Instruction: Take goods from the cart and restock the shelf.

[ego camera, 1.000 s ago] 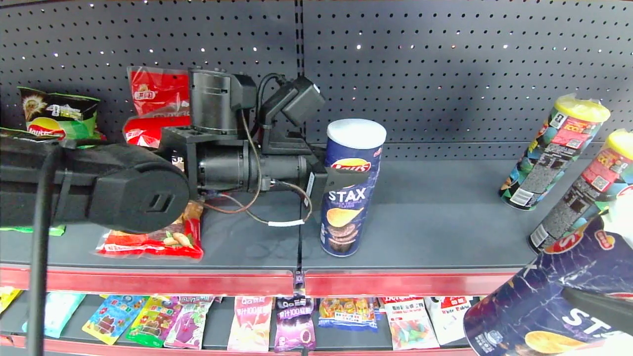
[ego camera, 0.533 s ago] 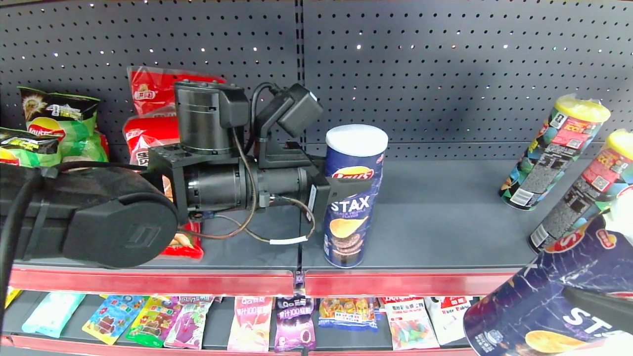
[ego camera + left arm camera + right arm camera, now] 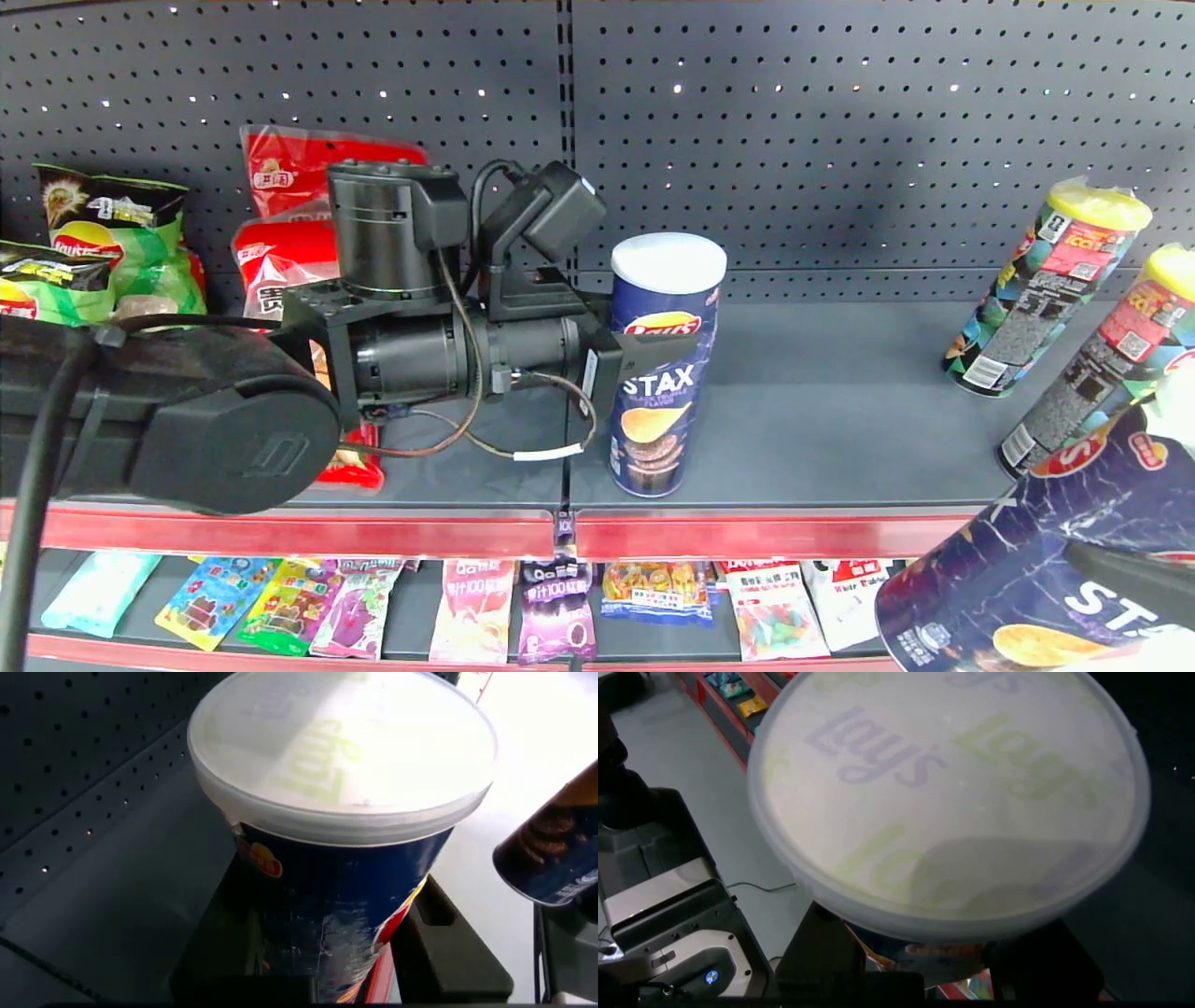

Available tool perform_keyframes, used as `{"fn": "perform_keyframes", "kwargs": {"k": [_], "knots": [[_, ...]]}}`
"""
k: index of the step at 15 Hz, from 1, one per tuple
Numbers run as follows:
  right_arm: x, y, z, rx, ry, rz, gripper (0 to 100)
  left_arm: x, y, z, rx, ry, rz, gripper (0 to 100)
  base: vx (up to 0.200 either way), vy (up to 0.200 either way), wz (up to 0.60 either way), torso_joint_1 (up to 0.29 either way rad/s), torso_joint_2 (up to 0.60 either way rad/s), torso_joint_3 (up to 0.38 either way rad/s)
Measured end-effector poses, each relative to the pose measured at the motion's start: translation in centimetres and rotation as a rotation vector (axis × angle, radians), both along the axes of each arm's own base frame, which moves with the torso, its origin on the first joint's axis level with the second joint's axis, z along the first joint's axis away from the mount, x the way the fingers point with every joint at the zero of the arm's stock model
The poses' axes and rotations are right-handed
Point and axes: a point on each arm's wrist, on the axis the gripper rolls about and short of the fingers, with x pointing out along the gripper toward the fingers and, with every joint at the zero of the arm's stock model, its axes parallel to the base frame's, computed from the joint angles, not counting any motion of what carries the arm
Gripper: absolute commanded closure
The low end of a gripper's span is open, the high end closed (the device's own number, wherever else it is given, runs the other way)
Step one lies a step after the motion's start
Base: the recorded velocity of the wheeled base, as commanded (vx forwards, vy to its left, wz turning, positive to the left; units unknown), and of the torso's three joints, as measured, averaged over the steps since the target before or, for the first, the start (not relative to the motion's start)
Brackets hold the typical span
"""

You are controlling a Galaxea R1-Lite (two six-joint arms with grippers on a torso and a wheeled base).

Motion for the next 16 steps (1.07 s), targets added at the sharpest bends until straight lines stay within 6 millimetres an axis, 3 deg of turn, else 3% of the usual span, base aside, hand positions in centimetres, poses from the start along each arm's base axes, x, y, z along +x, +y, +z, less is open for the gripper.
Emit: {"fn": "perform_keyframes", "kwargs": {"k": [6,7,12,16], "knots": [[0.0,0.0,0.0,0.001,-0.002,-0.002,100,-0.5,0.1,-0.7,-0.002,-0.004,-0.005,100,0.0,0.0,0.0,0.0,0.0,0.0],[0.0,0.0,0.1,0.001,-0.002,-0.002,100,-0.5,0.2,-0.8,-0.003,-0.007,-0.005,0,0.0,0.0,0.0,0.0,0.0,0.0],[0.0,0.0,0.3,0.003,-0.006,-0.002,100,-0.6,0.2,-1.0,-0.004,-0.008,-0.007,0,0.0,0.0,0.0,0.0,0.0,0.0],[1.2,0.7,1.8,0.012,-0.02,-0.002,100,-1.3,0.8,-1.6,0.011,0.011,-0.005,0,0.0,0.0,0.0,0.0,0.0,0.0]]}}
